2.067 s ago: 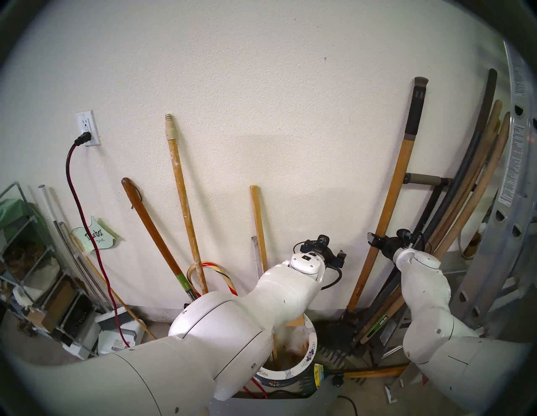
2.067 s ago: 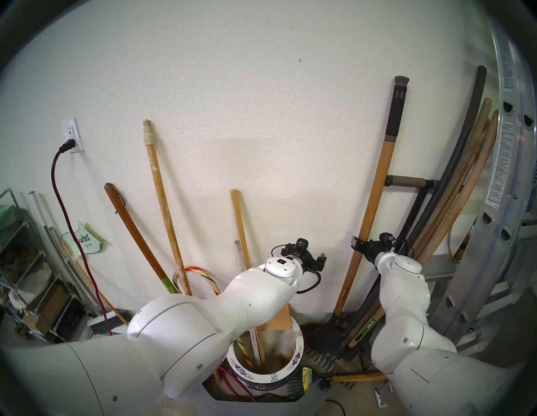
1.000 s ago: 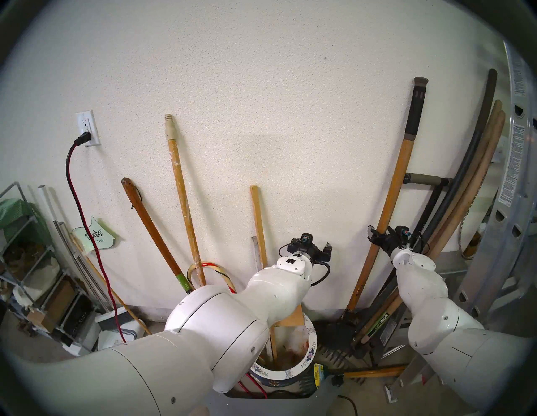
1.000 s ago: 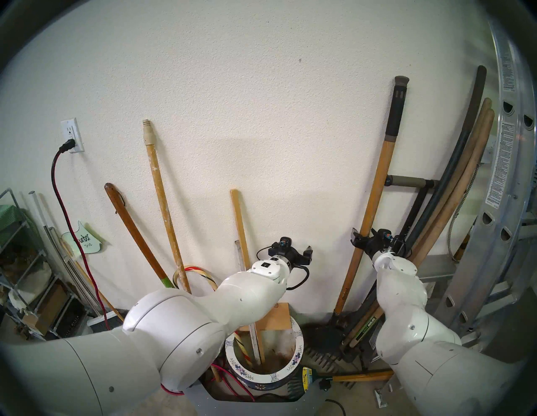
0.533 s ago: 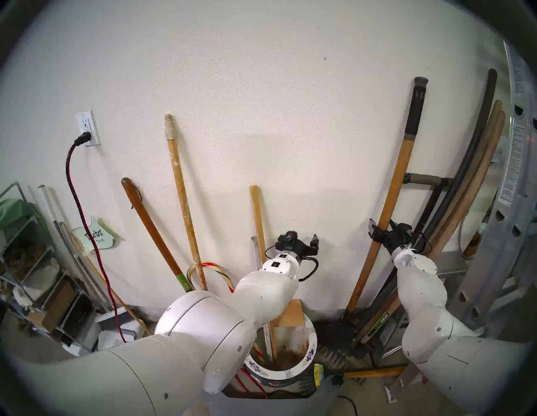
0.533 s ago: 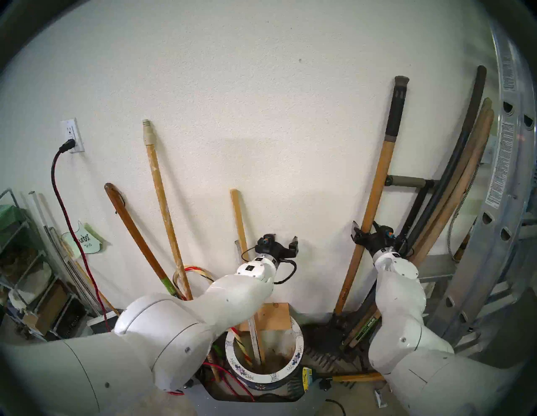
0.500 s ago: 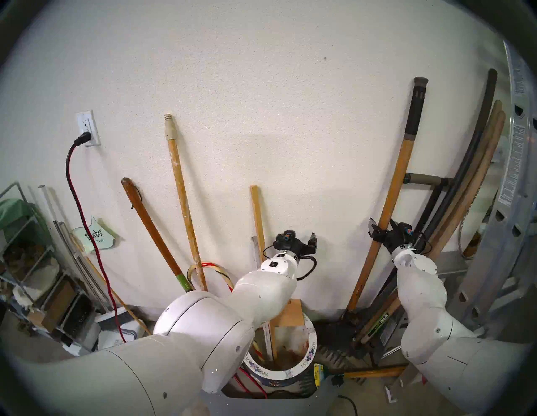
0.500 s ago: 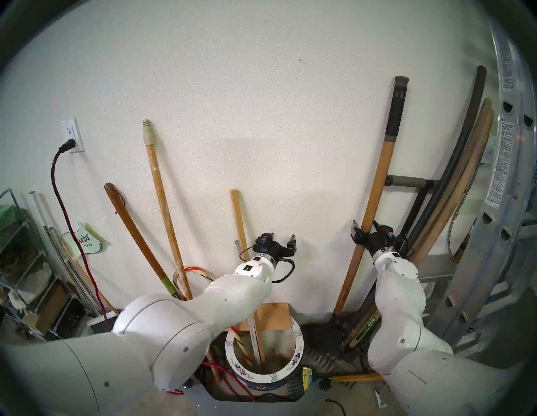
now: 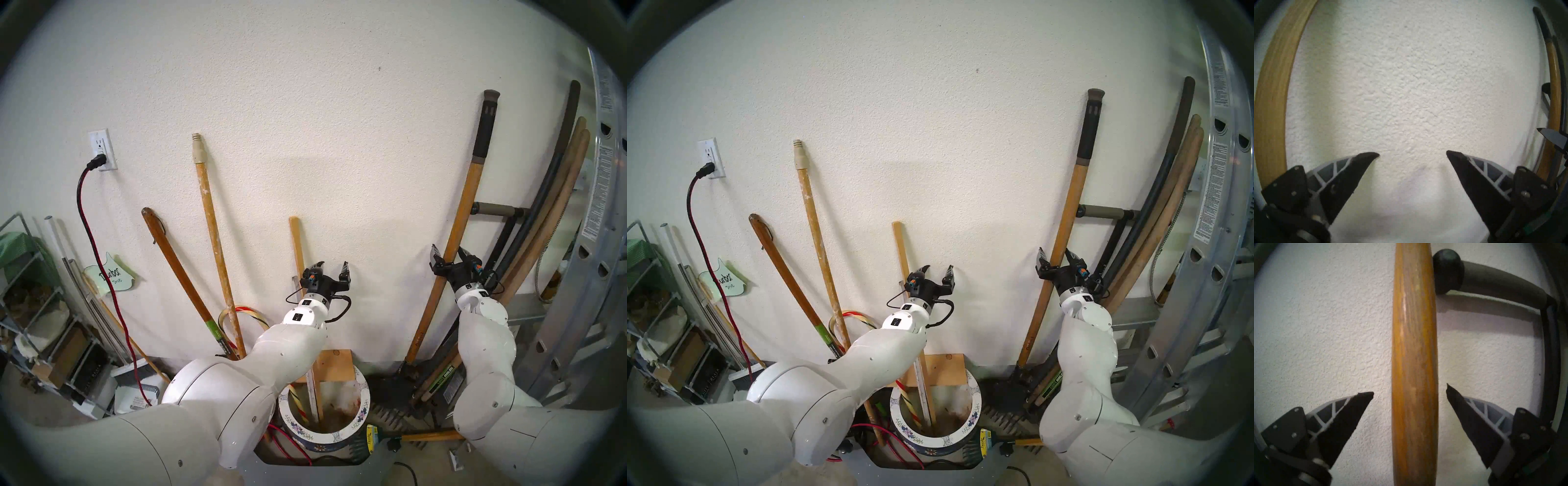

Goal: Take wooden sticks or brooms out of the pot

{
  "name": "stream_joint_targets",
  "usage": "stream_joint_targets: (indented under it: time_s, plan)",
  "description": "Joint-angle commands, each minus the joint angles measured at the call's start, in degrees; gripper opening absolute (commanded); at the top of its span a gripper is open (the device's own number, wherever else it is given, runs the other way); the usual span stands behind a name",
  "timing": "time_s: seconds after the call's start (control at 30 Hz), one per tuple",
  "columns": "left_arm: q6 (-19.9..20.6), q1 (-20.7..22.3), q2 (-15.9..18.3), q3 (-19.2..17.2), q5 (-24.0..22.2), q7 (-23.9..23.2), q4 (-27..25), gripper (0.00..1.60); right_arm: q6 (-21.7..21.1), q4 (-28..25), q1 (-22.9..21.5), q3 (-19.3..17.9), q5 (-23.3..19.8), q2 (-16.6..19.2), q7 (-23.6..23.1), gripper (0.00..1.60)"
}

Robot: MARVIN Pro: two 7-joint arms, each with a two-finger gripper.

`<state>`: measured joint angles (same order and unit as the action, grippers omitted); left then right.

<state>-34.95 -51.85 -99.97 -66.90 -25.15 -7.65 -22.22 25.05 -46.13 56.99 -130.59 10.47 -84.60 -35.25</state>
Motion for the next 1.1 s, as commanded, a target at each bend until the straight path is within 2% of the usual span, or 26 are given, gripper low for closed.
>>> stream_joint_targets:
  time_s: [0.0,0.47,0.5,0.57,0.83,1.07]
  plan:
    - [-2.1,-3.0,2.2,-0.8,-0.9,-2.0,-5.7,1.60,2.3,-6.0,2.5,-0.3,-0.5,-3.8,1.3,1.60]
    - [1.1,-10.0,4.6,-1.1,-2.4,-5.0,-17.9,1.60,6.9,-17.2,7.3,-1.3,-1.6,-10.1,3.3,1.60]
    - [2.3,-11.4,5.2,-1.1,-2.4,-4.8,-20.6,1.60,7.7,-18.0,7.7,-1.3,-1.4,-10.6,3.7,1.60]
    - [2.6,-11.4,5.3,-1.2,-2.6,-5.1,-20.5,1.60,8.4,-18.9,8.0,-1.2,-1.5,-11.4,4.1,1.60]
    - [7.1,-15.5,7.8,-2.1,-3.4,-4.3,-28.8,1.60,11.3,-21.8,9.5,-0.6,-0.8,-13.7,5.5,1.60]
    - [8.8,-18.9,9.7,-2.9,-3.8,-4.3,-35.3,1.60,12.8,-23.3,11.2,0.9,-0.1,-14.9,4.3,1.60]
